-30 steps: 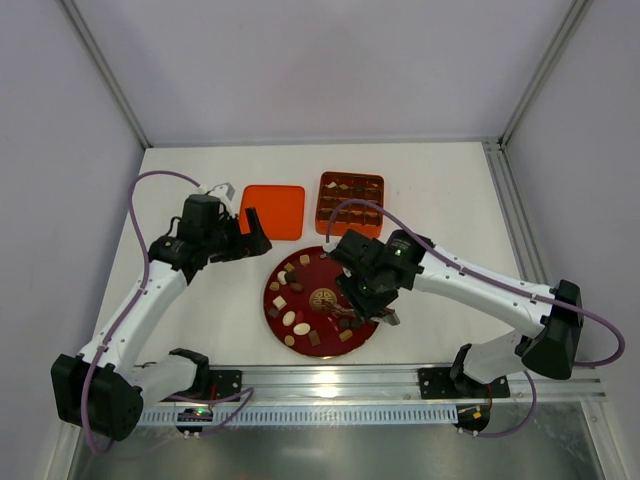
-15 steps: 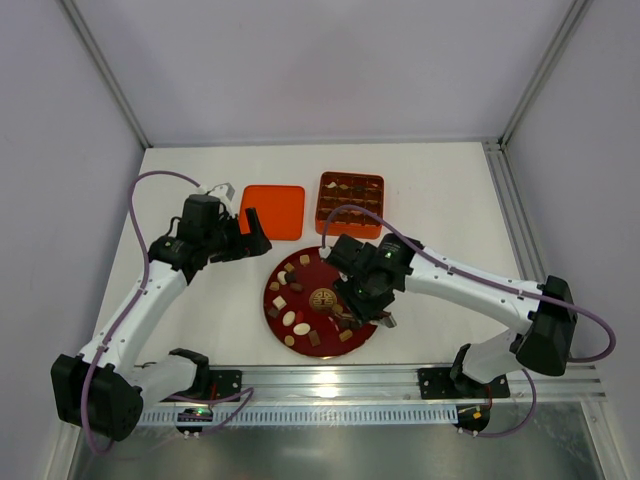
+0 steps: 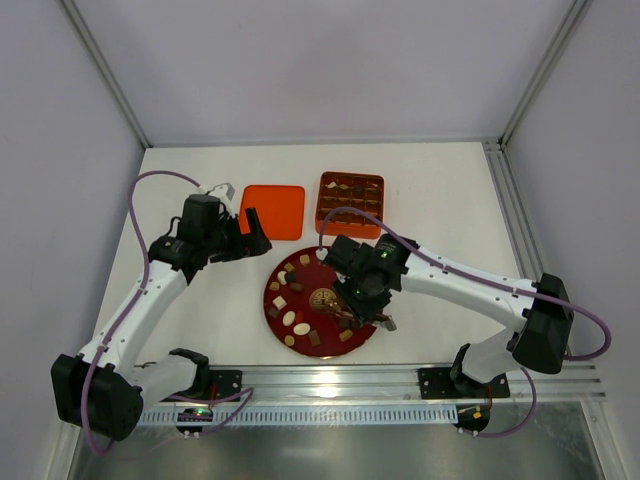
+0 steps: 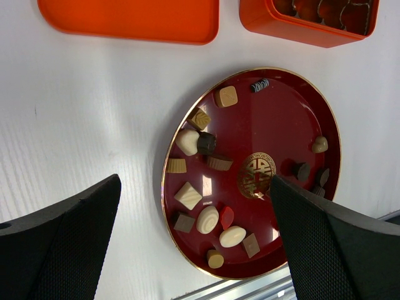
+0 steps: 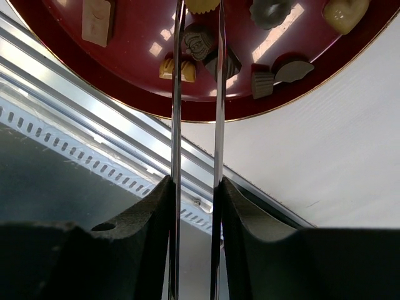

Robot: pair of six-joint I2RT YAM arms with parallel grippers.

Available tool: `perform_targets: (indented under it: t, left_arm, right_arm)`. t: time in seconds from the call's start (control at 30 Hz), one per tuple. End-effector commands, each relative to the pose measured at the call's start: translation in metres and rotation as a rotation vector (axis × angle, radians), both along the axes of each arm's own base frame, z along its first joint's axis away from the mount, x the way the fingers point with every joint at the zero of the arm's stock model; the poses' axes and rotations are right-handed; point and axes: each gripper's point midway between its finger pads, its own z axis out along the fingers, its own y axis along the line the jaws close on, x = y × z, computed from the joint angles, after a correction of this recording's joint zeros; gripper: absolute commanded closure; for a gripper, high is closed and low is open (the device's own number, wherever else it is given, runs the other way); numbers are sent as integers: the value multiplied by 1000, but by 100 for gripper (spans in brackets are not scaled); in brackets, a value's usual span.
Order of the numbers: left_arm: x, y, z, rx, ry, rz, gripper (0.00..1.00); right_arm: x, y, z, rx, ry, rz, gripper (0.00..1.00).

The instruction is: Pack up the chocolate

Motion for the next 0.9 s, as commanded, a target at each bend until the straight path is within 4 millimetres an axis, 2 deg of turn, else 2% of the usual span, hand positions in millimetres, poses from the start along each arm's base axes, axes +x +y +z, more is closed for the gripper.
perform_targets:
  t: [0.0,0.33,0.57,0.7,0.8,0.87]
  left_arm:
    - [3,-3,16,-11,-46,-18,0]
    - [4,-3,16,-13,-48,-18,0]
    - [3,-3,16,-15,-46,-20,0]
    - [3,-4,17,-14,-48,-20,0]
    - [2,-4,16,-17,-45,-22,0]
    - [2,-5,17,-19,-46,-26,0]
  right_arm:
    - [8,6,16,18,-49,15,67]
    - [15,9,24,31,-83,0,68]
    - [29,12,38,70,-107,-27,68]
    - [43,15,49,105,-121,-38,68]
    - [63,13,61,142,-148,-71,68]
    - [83,8,70,154,-182,-104,68]
